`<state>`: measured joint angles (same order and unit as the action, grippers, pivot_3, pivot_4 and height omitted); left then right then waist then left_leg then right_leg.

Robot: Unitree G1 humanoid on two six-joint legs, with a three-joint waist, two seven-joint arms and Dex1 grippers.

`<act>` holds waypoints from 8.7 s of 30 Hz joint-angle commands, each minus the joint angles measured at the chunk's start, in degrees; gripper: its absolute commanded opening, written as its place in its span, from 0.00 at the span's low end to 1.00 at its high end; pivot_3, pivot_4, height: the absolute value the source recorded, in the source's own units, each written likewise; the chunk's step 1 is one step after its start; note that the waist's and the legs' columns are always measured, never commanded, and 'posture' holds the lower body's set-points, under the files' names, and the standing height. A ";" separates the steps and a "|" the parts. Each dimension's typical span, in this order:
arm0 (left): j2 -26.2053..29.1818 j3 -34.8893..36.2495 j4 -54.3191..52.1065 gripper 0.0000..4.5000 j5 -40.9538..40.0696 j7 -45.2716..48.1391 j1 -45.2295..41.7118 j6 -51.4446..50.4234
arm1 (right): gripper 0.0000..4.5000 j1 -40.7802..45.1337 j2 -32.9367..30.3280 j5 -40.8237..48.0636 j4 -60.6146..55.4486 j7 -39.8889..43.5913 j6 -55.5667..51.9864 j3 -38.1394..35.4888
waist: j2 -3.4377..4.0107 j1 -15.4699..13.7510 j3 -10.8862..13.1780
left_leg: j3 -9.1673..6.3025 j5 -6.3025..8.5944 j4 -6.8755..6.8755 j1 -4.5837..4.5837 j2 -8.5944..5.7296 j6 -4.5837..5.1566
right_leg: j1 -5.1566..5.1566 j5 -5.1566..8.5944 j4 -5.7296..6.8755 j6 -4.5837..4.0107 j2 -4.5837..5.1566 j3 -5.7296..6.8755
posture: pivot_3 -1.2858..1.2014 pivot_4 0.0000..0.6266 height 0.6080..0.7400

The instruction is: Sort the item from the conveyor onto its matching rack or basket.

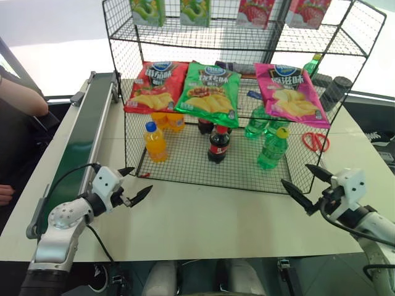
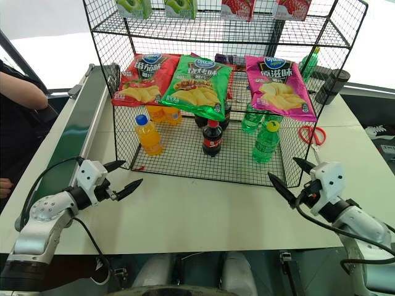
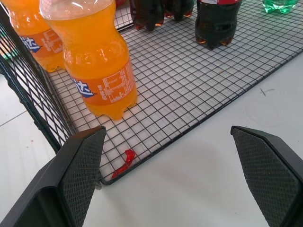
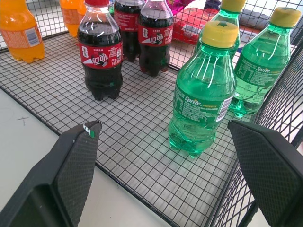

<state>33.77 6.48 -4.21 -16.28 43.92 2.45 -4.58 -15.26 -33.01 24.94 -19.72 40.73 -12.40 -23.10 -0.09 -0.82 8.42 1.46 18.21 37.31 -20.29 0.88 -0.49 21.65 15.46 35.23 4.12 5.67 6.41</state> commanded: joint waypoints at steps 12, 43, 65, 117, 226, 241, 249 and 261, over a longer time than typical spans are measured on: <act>0.42 1.25 0.16 1.00 0.48 -0.28 -2.09 0.63 | 0.99 0.46 -0.26 -1.02 5.12 1.59 6.38 -1.08 | 0.00 -0.01 -0.01 | 0.00 0.00 0.00 0.01 0.00 0.00 | -0.01 0.00 0.00 0.00 -0.01 0.00 | 0.52 0.24 0.88; -1.02 0.38 1.15 1.00 1.08 -1.11 -3.01 1.26 | 0.99 1.07 -0.29 -1.90 11.26 3.95 12.47 -0.23 | -0.01 0.00 -0.01 | 0.00 0.00 0.03 0.04 0.00 -0.01 | -0.04 0.00 0.01 0.01 -0.01 0.01 | 0.52 0.24 0.88; -1.25 -0.35 1.32 1.00 1.27 -1.12 -3.55 1.06 | 0.99 1.75 0.01 -2.11 10.14 2.50 11.50 1.47 | 0.00 -0.01 -0.02 | 0.00 0.00 0.04 0.04 0.00 -0.01 | -0.06 0.00 0.02 0.01 -0.01 0.01 | 0.52 0.24 0.88; -2.49 -0.54 0.44 1.00 1.60 -1.36 -3.30 0.86 | 0.99 1.42 0.06 -2.08 7.58 0.33 9.99 2.55 | -0.01 -0.04 -0.02 | 0.00 0.00 0.06 0.04 0.00 -0.01 | -0.07 0.00 0.03 0.01 -0.02 0.01 | 0.52 0.24 0.88; -13.07 24.59 18.10 1.00 -5.41 -28.61 -6.16 12.91 | 0.99 16.58 10.15 -5.85 0.25 9.43 7.65 39.48 | -0.58 0.08 -0.35 | -0.08 -0.01 0.09 0.01 0.00 -0.04 | -0.05 -0.01 0.03 0.01 0.00 0.11 | 0.52 0.24 0.88; -12.70 24.39 20.21 1.00 -5.63 -28.57 -7.58 14.38 | 0.99 19.93 9.99 -4.60 0.04 12.81 6.36 40.26 | -0.58 0.08 -0.35 | -0.08 -0.01 0.09 0.00 0.00 -0.04 | -0.04 -0.01 0.03 0.02 0.00 0.12 | 0.52 0.24 0.88; -12.80 24.62 20.26 1.00 -5.70 -28.60 -7.38 15.05 | 0.99 20.77 10.17 -4.17 -0.58 13.32 4.88 40.29 | -0.58 0.09 -0.35 | -0.08 -0.01 0.09 0.00 0.00 -0.04 | -0.04 -0.01 0.03 0.02 0.01 0.13 | 0.52 0.24 0.88; -12.23 24.47 20.47 1.00 -4.74 -28.92 -7.39 17.20 | 0.99 21.86 10.22 -3.28 -0.72 13.75 3.02 40.38 | -0.57 0.09 -0.34 | -0.09 -0.01 0.08 0.00 0.00 -0.05 | -0.04 -0.01 0.02 0.02 0.03 0.13 | 0.52 0.24 0.88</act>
<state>20.44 30.34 16.87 -21.58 15.14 -4.72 10.86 5.84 -23.20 20.69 -18.27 54.32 -9.64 17.12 -0.66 -0.73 8.08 1.38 18.20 37.40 -20.30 0.88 -0.54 21.61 15.44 35.25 4.14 5.70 6.54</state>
